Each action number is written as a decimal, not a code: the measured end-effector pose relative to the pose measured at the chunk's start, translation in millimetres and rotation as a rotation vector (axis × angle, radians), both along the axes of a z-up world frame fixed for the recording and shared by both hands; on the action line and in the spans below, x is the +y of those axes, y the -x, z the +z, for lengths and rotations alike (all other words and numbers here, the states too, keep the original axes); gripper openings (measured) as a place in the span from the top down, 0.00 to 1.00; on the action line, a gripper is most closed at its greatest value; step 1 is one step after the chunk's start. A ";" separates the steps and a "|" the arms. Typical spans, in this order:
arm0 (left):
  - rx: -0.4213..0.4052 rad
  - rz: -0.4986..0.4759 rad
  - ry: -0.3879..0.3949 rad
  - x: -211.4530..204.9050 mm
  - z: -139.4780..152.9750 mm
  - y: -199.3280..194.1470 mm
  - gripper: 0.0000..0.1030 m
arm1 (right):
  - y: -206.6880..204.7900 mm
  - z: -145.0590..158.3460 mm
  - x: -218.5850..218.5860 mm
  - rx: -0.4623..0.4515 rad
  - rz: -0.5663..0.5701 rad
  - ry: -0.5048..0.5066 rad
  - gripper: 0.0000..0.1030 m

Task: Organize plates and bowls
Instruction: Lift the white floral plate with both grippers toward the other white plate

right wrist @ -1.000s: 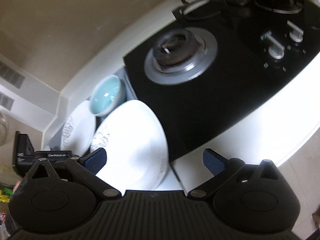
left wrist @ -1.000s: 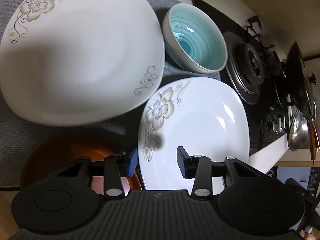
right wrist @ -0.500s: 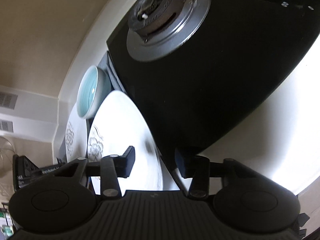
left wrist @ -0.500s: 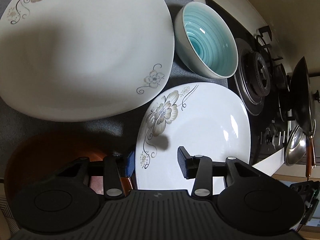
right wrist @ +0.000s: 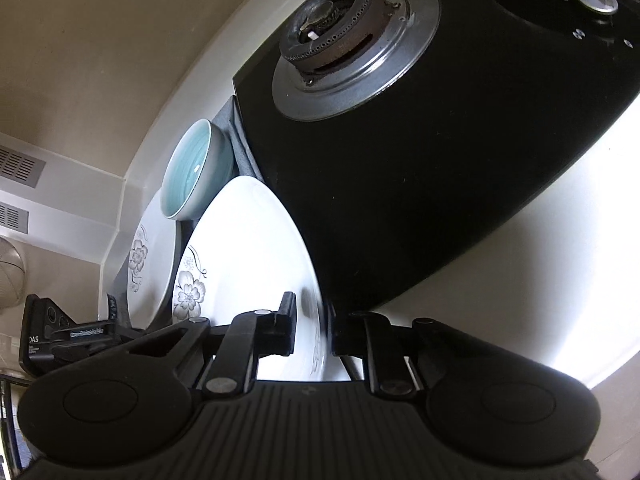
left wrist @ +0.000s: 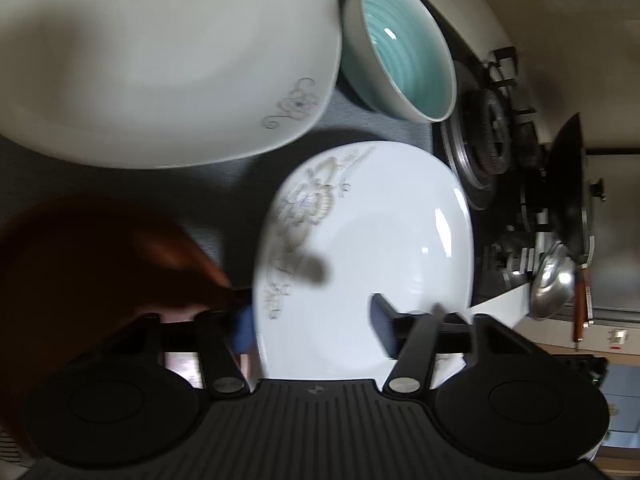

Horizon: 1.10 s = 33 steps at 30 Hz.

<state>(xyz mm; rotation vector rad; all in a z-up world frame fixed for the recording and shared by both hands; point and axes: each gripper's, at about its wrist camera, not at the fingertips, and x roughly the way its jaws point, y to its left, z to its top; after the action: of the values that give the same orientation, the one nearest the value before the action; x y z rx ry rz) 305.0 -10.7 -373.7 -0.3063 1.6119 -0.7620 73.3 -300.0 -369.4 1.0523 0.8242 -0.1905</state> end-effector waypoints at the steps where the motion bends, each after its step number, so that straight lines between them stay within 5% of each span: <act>1: 0.002 0.004 0.000 -1.7 -0.1 0.7 0.32 | 1.1 -0.5 -0.5 0.001 0.003 0.000 0.83; 4: -0.042 -0.021 -0.057 -10.1 6.1 4.0 0.41 | -1.3 -3.0 -0.3 0.005 -0.003 -0.002 0.82; 6: -0.119 -0.040 -0.132 -12.6 11.0 7.1 0.72 | 0.8 -4.0 -0.9 0.002 -0.015 -0.015 0.80; 8: -0.118 -0.036 -0.140 -7.6 9.8 6.7 0.77 | 3.3 -5.5 -2.3 -0.011 -0.023 -0.043 0.73; 13: -0.118 -0.046 -0.104 -2.2 5.6 8.0 0.77 | 2.8 -5.8 -2.6 -0.015 -0.014 -0.053 0.68; 16: -0.137 -0.051 -0.109 -2.7 8.2 10.6 0.77 | 1.4 -0.5 2.6 -0.013 0.008 0.013 0.72; 22: -0.100 -0.009 -0.081 6.8 12.0 8.9 0.77 | 13.9 8.7 0.5 -0.067 0.012 -0.009 0.83; 33: -0.112 -0.007 -0.058 14.6 14.5 12.9 0.77 | 28.2 21.0 13.5 -0.062 0.019 -0.006 0.89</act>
<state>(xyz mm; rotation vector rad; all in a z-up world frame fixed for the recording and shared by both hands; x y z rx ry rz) 292.0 3.9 -359.2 -0.2131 1.5267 -0.7238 45.1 -286.4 -348.4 1.0506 0.7792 -0.1391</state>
